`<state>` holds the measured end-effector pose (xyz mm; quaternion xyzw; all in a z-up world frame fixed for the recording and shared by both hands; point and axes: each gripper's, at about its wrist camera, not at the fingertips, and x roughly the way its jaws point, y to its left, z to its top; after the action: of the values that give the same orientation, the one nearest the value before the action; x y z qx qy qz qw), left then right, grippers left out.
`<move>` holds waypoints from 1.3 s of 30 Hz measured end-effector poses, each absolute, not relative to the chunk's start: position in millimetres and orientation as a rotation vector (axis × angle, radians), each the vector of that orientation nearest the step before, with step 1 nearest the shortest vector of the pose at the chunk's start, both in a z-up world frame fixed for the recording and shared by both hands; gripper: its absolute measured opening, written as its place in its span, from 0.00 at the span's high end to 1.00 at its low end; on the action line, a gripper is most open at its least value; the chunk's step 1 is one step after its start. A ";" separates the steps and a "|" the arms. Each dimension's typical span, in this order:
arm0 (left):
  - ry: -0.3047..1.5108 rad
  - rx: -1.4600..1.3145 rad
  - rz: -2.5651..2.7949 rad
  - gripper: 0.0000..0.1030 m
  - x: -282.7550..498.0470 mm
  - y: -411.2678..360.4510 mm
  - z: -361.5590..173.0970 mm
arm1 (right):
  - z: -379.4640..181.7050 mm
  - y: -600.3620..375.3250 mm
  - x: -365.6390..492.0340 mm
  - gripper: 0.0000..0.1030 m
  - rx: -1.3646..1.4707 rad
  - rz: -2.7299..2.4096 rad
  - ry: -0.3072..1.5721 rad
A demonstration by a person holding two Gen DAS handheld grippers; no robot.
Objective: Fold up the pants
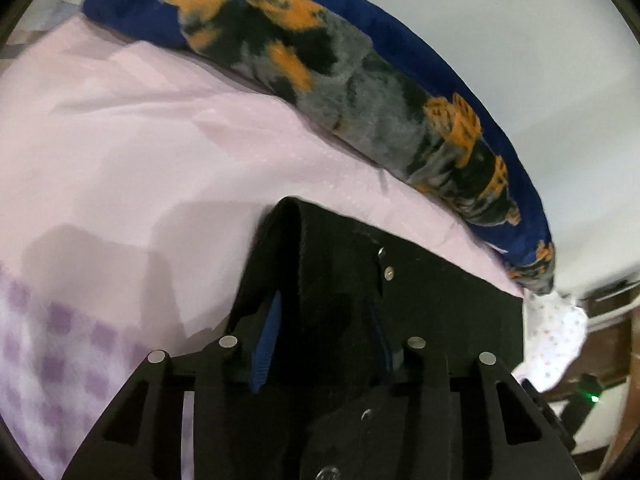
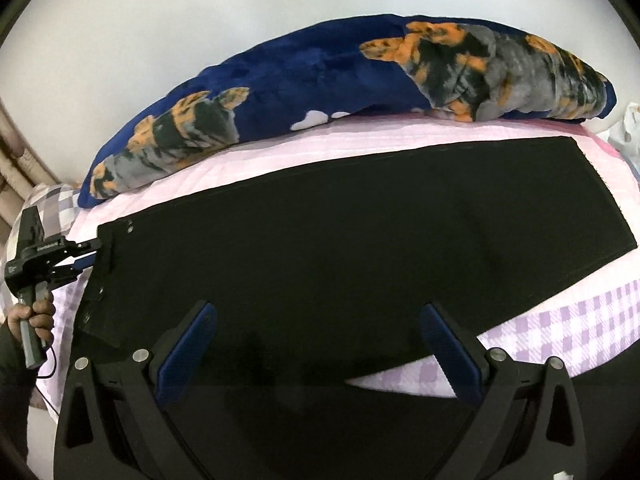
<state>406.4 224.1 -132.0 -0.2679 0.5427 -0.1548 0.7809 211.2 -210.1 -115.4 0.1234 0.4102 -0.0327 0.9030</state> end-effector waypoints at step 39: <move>0.747 -0.575 -0.598 0.92 355.8 193.8 -35.9 | -115.5 -254.3 444.3 0.23 -0.308 0.776 1.254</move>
<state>355.8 193.8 -35.9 -0.2729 0.3542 -0.2838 0.8482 444.3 -254.3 -115.5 -0.1399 0.5693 0.3523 0.7295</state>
